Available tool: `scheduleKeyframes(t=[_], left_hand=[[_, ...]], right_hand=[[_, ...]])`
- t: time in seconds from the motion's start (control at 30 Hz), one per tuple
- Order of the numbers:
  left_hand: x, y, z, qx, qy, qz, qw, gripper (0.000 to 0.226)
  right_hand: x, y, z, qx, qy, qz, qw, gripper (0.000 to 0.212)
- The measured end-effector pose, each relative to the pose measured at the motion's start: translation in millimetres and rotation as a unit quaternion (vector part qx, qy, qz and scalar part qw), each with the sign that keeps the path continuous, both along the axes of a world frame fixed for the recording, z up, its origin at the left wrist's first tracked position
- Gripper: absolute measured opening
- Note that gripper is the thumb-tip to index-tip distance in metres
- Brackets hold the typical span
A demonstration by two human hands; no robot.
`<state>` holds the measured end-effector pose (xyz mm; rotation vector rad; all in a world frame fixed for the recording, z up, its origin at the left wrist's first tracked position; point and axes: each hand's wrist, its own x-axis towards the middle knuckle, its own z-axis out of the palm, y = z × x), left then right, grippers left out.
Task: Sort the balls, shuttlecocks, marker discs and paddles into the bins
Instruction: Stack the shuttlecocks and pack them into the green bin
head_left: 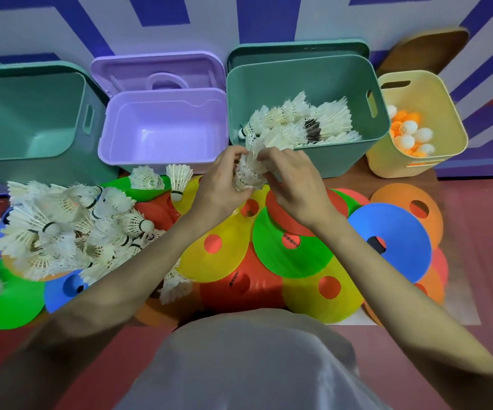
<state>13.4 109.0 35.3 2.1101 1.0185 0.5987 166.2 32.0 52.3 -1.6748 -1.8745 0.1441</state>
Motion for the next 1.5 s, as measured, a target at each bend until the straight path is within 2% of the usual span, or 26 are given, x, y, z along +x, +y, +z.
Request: scheduleKeyframes(t=[0.1,0.23,0.33,0.43,0.63,0.73,0.87,1.1,1.23,1.33,1.43,1.5], left_hand=[[8.4,10.3,3.1,-0.005,0.008,-0.010,1.000,0.063],[25.9,26.5,13.3,-0.012,0.022,-0.013,1.000,0.072],[43.8,40.6,22.3,0.003,0.027,-0.022,0.999,0.075],[70.5,60.6,31.2,0.025,0.028,-0.050,0.998,0.073],[158.9,104.5,45.8,0.073,0.027,-0.130,0.988,0.069],[206.0,123.9,48.7,0.058,0.015,-0.167,0.984,0.067],[249.7,149.4,33.0,-0.021,0.034,-0.189,0.981,0.072],[269.8,174.4,-6.7,-0.058,0.069,-0.190,0.978,0.075],[264.4,180.7,-22.8,-0.074,0.073,-0.183,0.978,0.073],[256.4,180.7,-29.9,-0.048,0.104,-0.193,0.975,0.072],[249.8,180.2,-31.6,0.033,0.153,-0.211,0.965,0.067],[245.6,181.8,-34.3,0.081,0.177,-0.220,0.956,0.063]], right_hand=[[13.6,8.5,0.6,-0.039,0.061,0.013,0.997,0.041],[33.7,15.8,7.2,-0.030,0.151,0.008,0.988,0.055],[51.3,21.6,5.0,-0.019,0.228,-0.036,0.973,0.040],[74.5,33.4,2.6,0.006,0.255,-0.090,0.963,0.022],[127.6,56.5,13.0,0.095,0.215,-0.192,0.953,0.014],[161.2,71.9,12.2,0.133,0.129,-0.268,0.945,0.009],[195.6,91.0,3.8,0.072,0.075,-0.325,0.940,0.013],[215.7,109.1,-25.2,0.019,0.086,-0.333,0.939,0.017],[218.9,114.8,-37.8,-0.003,0.042,-0.341,0.939,0.017],[219.8,120.6,-44.6,-0.031,-0.004,-0.343,0.939,0.021],[215.8,126.8,-47.2,-0.033,0.011,-0.331,0.943,0.036],[213.6,129.9,-49.8,-0.034,-0.016,-0.322,0.946,0.038]])
